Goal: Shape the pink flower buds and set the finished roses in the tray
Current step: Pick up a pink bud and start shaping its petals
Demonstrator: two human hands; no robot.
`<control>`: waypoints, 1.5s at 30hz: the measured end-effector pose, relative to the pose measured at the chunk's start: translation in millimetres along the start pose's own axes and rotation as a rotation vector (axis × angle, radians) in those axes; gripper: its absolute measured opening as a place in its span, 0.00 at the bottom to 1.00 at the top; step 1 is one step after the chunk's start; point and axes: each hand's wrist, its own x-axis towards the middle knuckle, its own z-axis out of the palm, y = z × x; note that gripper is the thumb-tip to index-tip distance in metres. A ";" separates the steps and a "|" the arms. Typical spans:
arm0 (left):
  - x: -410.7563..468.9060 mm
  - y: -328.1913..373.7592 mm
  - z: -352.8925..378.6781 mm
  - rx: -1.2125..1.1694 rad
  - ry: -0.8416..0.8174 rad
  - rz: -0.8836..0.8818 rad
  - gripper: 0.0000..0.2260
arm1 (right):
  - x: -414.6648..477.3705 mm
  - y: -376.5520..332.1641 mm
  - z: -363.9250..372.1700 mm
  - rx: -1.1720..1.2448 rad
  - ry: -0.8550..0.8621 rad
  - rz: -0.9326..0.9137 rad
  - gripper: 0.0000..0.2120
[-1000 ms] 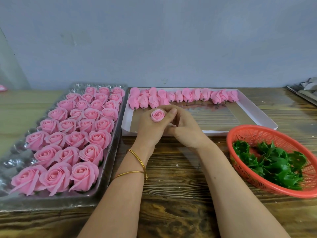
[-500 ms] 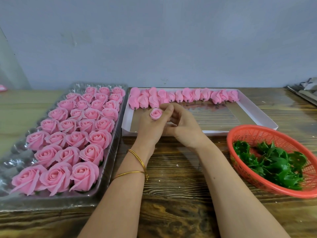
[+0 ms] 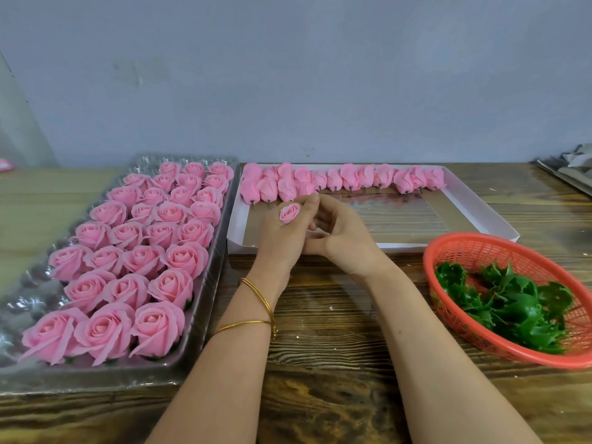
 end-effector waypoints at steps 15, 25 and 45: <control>0.8 -5.7 -2.1 0.099 -0.015 0.081 0.07 | 1.0 2.5 -1.9 0.026 0.029 0.050 0.28; 0.6 -4.8 0.4 0.367 0.034 0.325 0.10 | 4.6 -0.1 0.2 0.048 0.207 0.051 0.17; -3.3 -6.9 3.4 0.386 0.002 0.330 0.12 | 4.2 2.6 -1.2 -0.111 0.163 0.019 0.13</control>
